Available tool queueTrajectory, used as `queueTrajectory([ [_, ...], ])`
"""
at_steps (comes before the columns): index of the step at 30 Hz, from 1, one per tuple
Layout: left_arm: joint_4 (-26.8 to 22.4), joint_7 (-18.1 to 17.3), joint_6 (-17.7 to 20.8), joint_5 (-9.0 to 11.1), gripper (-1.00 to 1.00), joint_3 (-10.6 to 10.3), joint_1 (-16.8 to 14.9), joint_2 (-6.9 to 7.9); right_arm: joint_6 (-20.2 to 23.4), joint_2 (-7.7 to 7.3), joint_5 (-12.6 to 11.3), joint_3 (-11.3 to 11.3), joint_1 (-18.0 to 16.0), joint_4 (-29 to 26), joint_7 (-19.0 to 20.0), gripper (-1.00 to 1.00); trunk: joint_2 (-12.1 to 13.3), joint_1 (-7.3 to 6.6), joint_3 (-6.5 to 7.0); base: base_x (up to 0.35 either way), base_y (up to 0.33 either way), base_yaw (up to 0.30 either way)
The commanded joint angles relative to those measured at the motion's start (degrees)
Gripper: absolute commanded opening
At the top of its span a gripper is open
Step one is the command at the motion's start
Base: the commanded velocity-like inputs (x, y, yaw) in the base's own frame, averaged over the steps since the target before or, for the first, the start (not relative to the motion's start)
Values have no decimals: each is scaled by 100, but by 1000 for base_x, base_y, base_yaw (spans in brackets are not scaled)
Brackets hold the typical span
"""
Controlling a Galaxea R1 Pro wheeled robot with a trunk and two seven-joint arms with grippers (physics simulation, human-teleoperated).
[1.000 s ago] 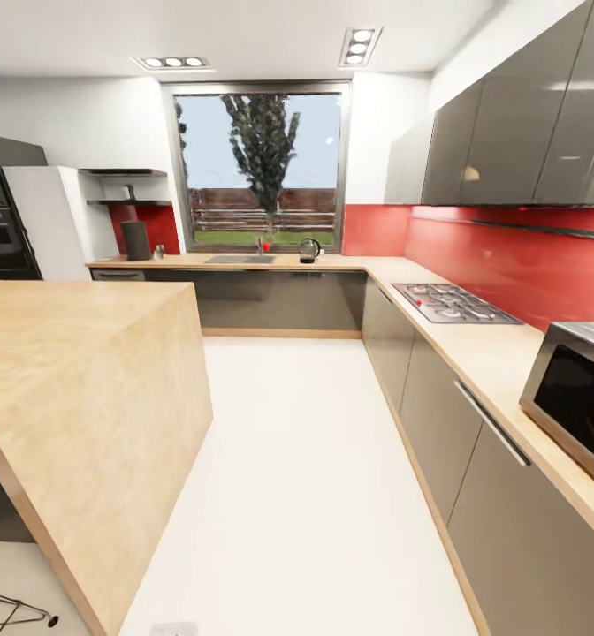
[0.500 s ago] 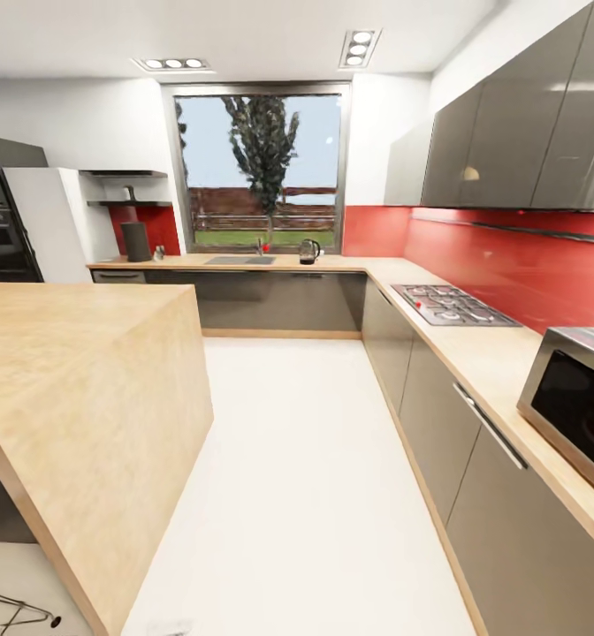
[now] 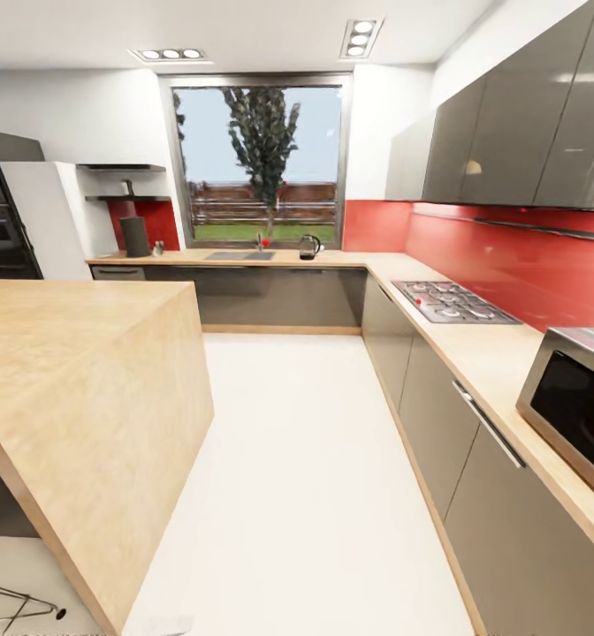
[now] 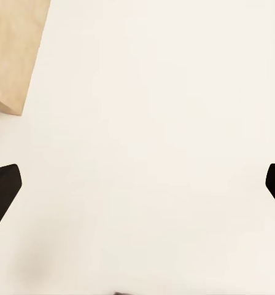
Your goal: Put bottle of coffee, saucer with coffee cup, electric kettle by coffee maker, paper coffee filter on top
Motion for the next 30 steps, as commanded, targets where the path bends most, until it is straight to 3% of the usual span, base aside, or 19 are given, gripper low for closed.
queueTrajectory([
  [1, 6, -3, -18, 22, 100, 17, -4, -3, -14, 1, -1, -22, -2, -1, 3, 100, 36, -22, 8, 0, 0, 0],
  [6, 6, -6, -18, 23, 100, 17, -4, -7, -14, 6, 5, -145, -2, 5, 3, 100, 237, -132, 92, 0, 0, 0],
  [30, 6, -7, -18, 15, 100, 9, -4, -8, -14, 24, 6, -158, -2, 17, -5, 100, 1199, -659, 522, 0, 0, -44],
])
